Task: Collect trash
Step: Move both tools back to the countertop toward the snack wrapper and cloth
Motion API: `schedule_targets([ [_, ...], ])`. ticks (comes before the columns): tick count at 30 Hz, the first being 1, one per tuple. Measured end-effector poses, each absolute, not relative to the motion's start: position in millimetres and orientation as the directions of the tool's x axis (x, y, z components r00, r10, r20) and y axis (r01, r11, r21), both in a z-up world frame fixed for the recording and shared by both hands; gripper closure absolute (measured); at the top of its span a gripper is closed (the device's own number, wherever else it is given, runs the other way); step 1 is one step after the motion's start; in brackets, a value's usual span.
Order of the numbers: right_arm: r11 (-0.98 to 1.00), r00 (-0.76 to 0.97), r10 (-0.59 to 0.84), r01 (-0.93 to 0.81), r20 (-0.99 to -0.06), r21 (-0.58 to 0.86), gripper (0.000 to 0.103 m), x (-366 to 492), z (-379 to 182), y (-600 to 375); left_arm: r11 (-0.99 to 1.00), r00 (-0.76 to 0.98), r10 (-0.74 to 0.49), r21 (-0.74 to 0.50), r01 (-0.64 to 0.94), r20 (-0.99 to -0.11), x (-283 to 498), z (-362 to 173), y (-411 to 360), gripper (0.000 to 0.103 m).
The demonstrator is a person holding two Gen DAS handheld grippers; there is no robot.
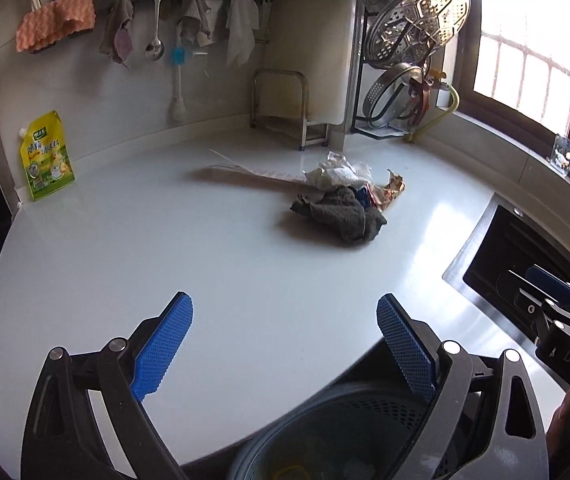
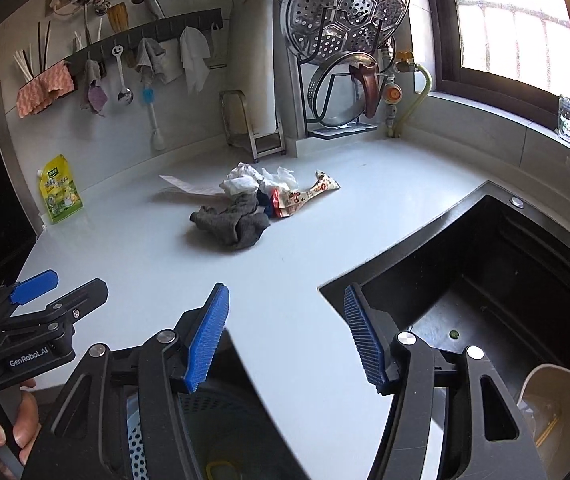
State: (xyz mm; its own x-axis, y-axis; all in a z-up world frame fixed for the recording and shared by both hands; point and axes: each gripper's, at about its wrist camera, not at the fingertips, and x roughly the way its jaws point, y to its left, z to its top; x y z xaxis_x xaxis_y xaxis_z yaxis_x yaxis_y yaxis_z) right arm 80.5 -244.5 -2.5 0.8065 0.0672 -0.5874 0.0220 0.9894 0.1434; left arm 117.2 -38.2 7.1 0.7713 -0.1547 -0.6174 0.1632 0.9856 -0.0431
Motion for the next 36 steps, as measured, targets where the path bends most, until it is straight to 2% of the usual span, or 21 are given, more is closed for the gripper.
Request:
schedule_targets([
  [6, 0.99, 0.8, 0.052, 0.038, -0.598, 0.137, 0.04, 137, 3, -252, 0.989, 0.79, -0.137, -0.032, 0.147, -0.598, 152, 12, -47, 0.007],
  [17, 0.982, 0.73, 0.056, 0.082, -0.681, 0.169, 0.039, 234, -21, -266, 0.991, 0.757, -0.129, -0.058, 0.12, -0.641, 213, -11, -56, 0.007],
  [36, 0.962, 0.648, 0.007, 0.204, -0.761, 0.182, 0.039, 331, -51, -282, 0.991, 0.744, -0.124, -0.038, 0.131, -0.657, 239, -23, -64, 0.007],
])
